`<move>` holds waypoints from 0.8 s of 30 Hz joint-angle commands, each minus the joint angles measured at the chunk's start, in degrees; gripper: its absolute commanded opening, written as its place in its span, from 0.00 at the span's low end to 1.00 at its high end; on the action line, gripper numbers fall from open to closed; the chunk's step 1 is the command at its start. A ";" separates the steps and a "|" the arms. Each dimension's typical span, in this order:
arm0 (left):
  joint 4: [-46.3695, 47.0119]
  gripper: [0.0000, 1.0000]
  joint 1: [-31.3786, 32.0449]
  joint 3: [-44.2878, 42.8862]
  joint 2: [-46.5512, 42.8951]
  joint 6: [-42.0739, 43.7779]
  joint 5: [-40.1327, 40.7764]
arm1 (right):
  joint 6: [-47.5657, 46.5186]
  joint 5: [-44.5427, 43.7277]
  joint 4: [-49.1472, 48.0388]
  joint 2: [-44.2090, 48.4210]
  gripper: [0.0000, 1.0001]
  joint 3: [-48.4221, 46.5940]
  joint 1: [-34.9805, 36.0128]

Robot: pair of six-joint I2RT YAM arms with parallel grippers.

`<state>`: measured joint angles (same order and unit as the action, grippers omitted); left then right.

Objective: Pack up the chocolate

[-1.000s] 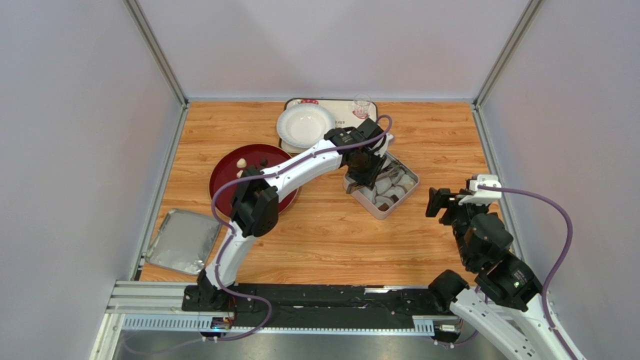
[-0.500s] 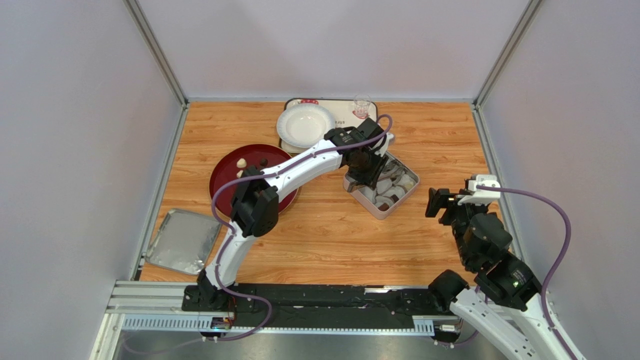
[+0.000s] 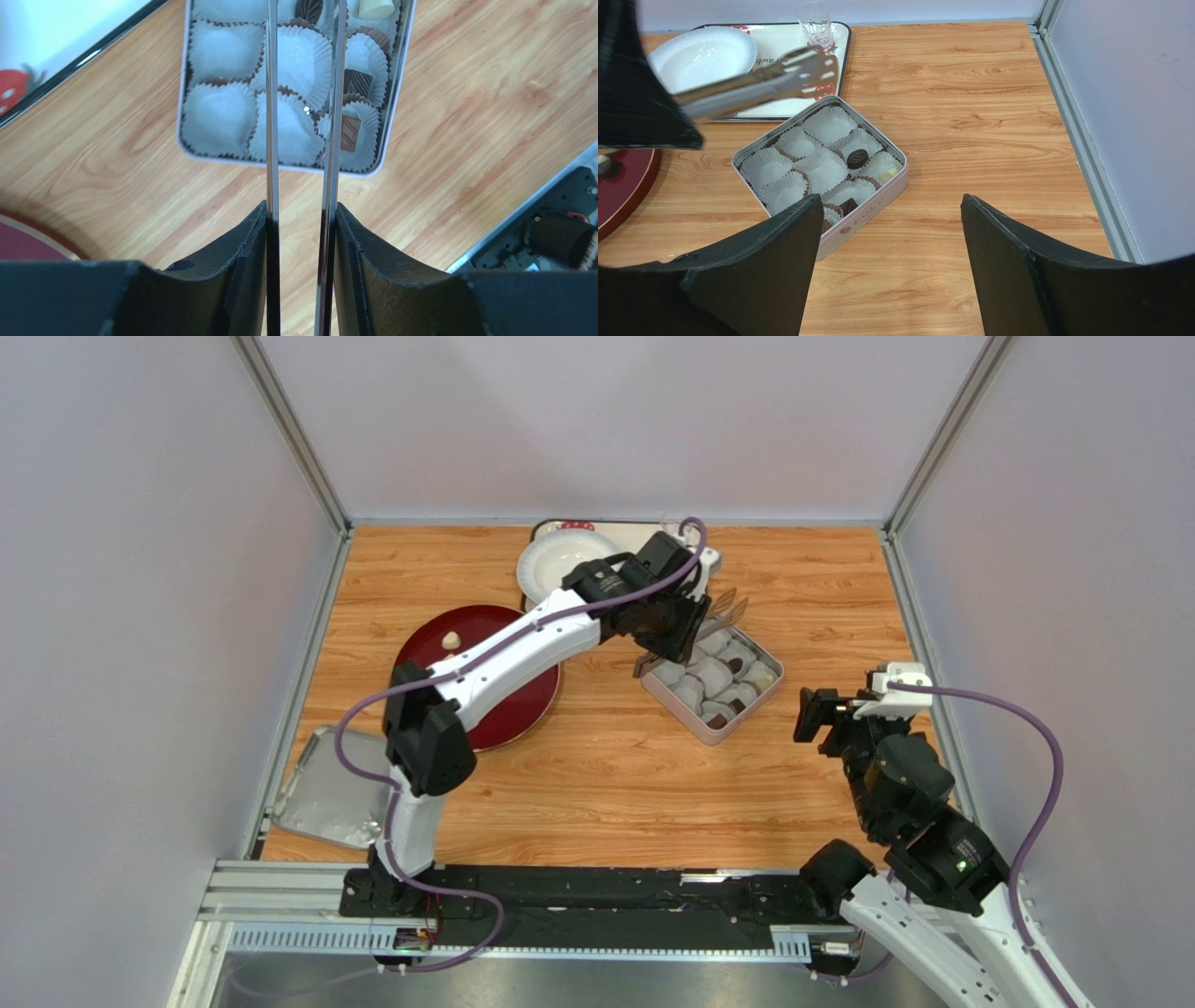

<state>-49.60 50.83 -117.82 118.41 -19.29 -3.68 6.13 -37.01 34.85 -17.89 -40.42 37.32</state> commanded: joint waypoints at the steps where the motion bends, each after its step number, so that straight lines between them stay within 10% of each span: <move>1: 1.18 0.43 -0.99 6.87 -12.83 -2.41 5.25 | -0.77 -0.25 -2.42 0.93 0.77 -0.01 0.12; 24: -7.61 0.41 -14.52 45.30 -44.93 -13.14 10.63 | -0.33 2.03 -2.77 0.58 0.77 -0.09 0.21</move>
<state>-55.53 38.83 -75.85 77.71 -29.91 6.22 6.13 -35.81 34.83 -17.63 -40.29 37.32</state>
